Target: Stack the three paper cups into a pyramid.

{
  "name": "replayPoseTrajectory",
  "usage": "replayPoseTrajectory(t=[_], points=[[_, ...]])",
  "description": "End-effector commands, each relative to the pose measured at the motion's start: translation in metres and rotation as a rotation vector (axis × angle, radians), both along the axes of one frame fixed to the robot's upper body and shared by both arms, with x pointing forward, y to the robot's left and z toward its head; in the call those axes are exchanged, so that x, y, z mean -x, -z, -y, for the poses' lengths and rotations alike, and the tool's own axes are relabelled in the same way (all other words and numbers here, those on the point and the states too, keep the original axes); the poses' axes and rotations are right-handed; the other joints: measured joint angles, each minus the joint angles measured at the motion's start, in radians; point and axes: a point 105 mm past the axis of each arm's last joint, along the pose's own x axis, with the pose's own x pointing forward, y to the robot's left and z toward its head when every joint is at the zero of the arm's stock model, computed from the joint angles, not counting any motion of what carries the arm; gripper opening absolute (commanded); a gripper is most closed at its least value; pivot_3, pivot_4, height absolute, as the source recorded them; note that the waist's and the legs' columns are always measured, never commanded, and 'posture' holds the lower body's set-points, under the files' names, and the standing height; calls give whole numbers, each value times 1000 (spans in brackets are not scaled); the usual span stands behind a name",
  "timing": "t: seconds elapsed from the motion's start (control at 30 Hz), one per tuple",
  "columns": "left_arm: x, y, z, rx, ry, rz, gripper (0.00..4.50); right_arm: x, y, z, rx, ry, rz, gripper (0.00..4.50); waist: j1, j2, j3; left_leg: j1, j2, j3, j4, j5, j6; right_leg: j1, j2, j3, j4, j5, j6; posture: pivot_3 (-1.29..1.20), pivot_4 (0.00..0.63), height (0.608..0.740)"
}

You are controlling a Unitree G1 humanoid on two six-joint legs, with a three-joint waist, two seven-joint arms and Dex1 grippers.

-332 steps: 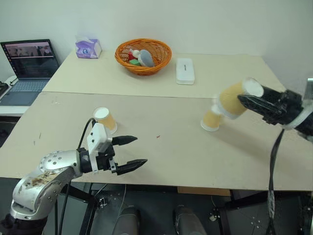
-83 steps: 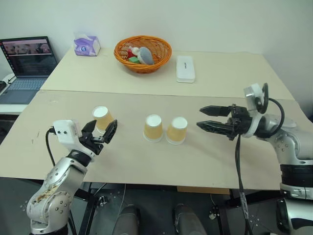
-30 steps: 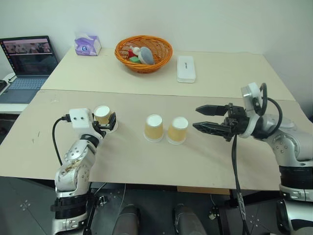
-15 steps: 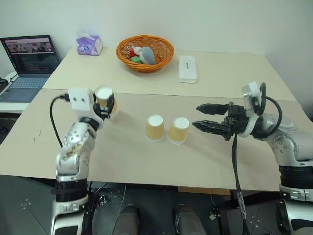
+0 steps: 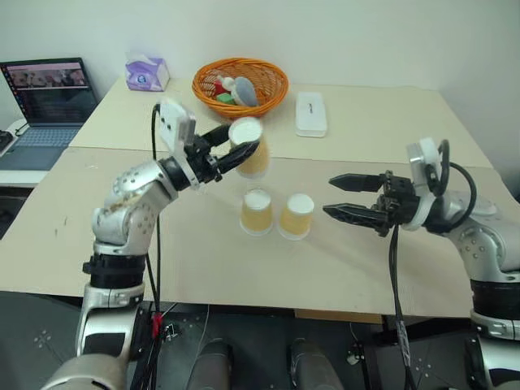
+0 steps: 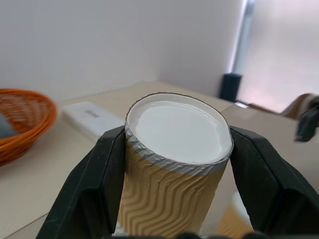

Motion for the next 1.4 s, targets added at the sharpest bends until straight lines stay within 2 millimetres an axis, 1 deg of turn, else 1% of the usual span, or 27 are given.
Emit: replayPoseTrajectory(t=[0.03,0.13,0.2,0.3,0.4,0.5,0.67,0.83,1.13,1.33,1.37,1.4], points=[[14,-6,18,-62,167,20,3117,7,-14,3,-17,4,52,4500,-1,0,0,0,0,0,0,0,0,0,0,0,0,0,0,0,150,675],[19,-3,30,-99,249,-7,3117,7,-14,4,-15,14,54,4500,-3,0,0,0,0,0,0,0,0,0,0,0,0,0,0,0,150,675],[23,-3,34,-97,288,-15,3117,7,-14,5,-20,17,54,4500,-4,0,0,0,0,0,0,0,0,0,0,0,1,0,0,0,150,675],[22,7,35,-138,308,-35,3117,8,-14,6,-17,24,55,4500,-4,0,0,0,0,0,0,0,0,0,0,0,1,0,0,0,150,675],[17,26,34,-205,292,-57,3117,9,-12,7,-17,30,51,4500,-3,0,0,0,0,0,0,0,0,0,0,0,0,0,0,0,150,675],[14,32,34,-233,281,-59,3117,9,-12,7,-19,33,49,4500,-2,0,0,0,0,0,0,0,0,0,0,0,0,0,0,0,150,675],[2,36,30,-248,226,-52,3117,9,-13,5,-24,30,49,4500,-3,0,0,0,0,0,0,0,0,0,0,0,0,0,0,0,150,675],[-2,38,29,-252,212,-48,3117,7,-11,5,-20,32,46,4500,-2,0,0,0,0,0,0,0,0,0,0,0,0,0,0,0,150,675],[-3,39,33,-248,221,-53,3117,7,-13,6,-21,33,47,4500,-2,0,0,0,0,0,0,0,0,0,0,0,0,0,0,0,150,675],[0,40,36,-232,252,-82,3117,8,-11,7,-19,37,42,4500,-2,0,0,0,0,0,0,0,0,0,0,0,1,0,0,0,150,675],[1,40,35,-224,266,-94,3680,8,-11,6,-24,34,40,4500,-2,0,0,0,0,0,0,0,0,0,0,0,0,0,0,0,150,675],[-2,39,34,-225,235,-84,3984,8,-11,7,-26,35,38,4500,-2,0,0,0,0,0,0,0,0,0,0,0,1,0,0,0,150,675]])
